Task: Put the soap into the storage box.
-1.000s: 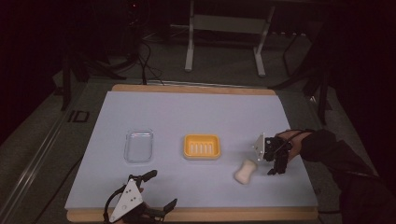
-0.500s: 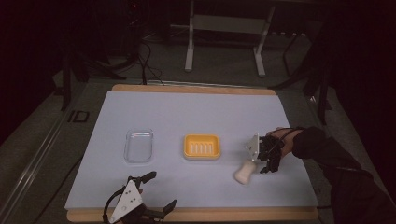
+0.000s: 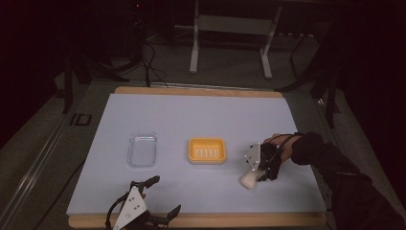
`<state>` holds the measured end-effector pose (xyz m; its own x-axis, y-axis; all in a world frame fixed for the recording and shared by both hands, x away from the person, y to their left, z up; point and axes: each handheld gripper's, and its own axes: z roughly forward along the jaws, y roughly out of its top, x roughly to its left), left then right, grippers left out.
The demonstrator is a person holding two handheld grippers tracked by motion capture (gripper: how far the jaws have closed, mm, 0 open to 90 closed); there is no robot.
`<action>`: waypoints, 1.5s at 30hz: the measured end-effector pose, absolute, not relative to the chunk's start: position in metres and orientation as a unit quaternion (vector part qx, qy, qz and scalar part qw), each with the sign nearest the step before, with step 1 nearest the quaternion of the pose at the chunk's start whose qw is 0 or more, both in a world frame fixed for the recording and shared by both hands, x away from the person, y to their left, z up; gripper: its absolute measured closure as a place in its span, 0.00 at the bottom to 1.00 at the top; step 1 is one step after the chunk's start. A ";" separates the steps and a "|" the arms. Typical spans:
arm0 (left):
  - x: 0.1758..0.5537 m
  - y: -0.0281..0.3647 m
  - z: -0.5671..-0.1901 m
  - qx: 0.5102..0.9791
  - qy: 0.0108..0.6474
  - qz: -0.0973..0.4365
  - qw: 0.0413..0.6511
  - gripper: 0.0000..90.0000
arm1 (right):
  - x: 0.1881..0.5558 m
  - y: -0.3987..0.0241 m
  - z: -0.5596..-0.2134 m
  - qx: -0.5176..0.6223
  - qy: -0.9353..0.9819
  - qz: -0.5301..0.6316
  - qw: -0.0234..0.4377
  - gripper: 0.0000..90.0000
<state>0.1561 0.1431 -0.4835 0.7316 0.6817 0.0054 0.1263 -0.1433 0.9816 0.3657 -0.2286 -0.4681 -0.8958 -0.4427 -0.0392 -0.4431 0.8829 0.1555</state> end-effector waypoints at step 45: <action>0.155 0.142 -0.485 0.723 0.267 0.238 0.591 0.00 | 0.365 -0.213 -0.488 -0.210 0.974 0.063 -0.051 0.55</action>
